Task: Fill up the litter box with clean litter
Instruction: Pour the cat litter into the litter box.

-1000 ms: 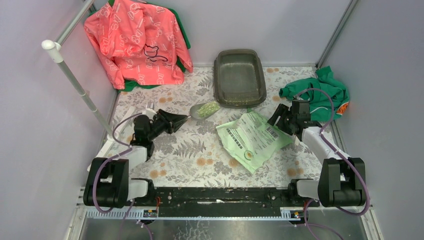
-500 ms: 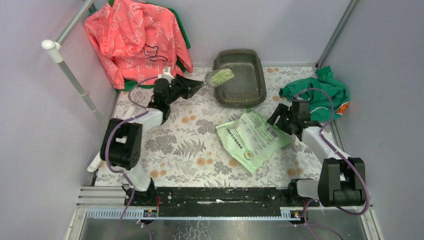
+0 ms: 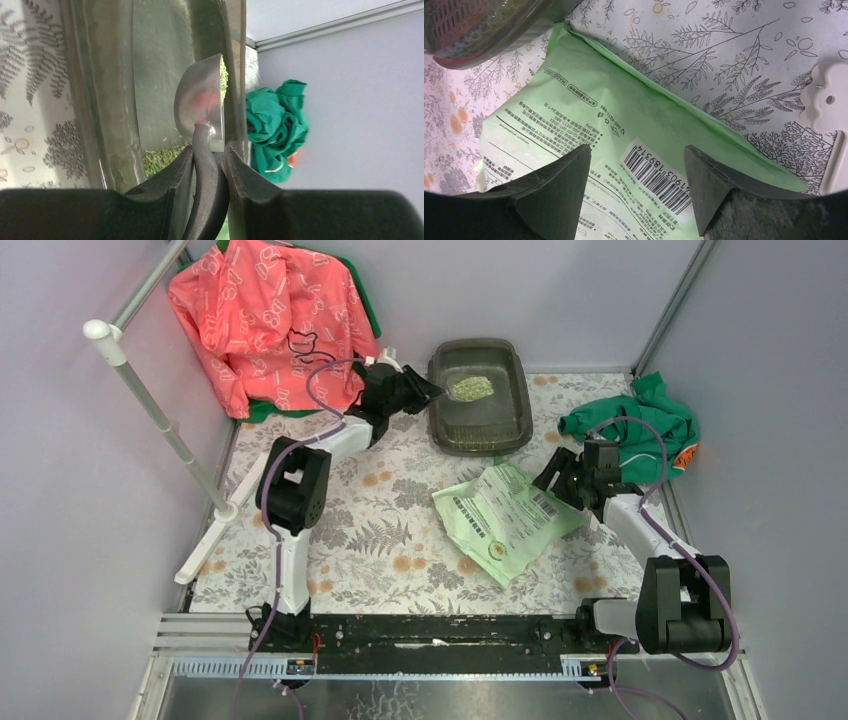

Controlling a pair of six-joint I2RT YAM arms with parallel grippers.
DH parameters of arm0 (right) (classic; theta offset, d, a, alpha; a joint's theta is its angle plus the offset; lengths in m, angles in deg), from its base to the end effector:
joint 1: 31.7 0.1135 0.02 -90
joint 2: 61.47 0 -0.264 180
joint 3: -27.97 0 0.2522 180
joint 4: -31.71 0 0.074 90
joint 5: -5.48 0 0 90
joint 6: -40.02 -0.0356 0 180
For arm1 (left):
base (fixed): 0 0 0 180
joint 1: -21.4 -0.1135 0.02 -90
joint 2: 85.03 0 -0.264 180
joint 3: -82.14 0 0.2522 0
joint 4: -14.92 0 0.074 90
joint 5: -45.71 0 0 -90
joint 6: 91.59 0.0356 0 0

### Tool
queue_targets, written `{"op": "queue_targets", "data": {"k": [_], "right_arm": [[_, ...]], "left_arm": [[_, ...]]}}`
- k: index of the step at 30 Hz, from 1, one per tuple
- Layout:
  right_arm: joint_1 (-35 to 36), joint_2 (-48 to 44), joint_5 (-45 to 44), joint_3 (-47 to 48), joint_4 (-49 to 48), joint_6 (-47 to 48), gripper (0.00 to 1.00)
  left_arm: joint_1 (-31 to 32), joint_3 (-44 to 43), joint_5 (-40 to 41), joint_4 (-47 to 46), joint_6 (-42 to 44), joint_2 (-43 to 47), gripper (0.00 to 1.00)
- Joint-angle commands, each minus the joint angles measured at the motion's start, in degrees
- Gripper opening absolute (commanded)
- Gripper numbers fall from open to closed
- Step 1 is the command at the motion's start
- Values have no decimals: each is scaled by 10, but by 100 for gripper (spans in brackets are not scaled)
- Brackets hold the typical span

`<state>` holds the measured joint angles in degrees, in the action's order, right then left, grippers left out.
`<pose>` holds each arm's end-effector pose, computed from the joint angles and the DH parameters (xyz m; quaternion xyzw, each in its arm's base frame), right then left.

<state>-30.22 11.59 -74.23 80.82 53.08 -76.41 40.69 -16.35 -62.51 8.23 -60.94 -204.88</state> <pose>0.2611 0.0131 0.2066 0.1603 0.8949 0.1779 0.3767 0.4594 -0.1726 0.2233 -0.1768 0.7675 -0.4793 0.3873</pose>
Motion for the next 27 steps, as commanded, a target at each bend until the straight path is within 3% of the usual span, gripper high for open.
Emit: {"op": "queue_targets", "data": {"k": [1, 13, 27], "right_arm": [[-4, -3, 18, 1, -25, -3, 76], [-3, 1, 24, -1, -33, -7, 76], [-4, 7, 28, -7, -42, -9, 76]], "left_arm": [[19, -93, 60, 46, 108, -12, 0], [63, -309, 225, 220, 323, -95, 0], [86, -359, 358, 258, 470, -87, 0]]}}
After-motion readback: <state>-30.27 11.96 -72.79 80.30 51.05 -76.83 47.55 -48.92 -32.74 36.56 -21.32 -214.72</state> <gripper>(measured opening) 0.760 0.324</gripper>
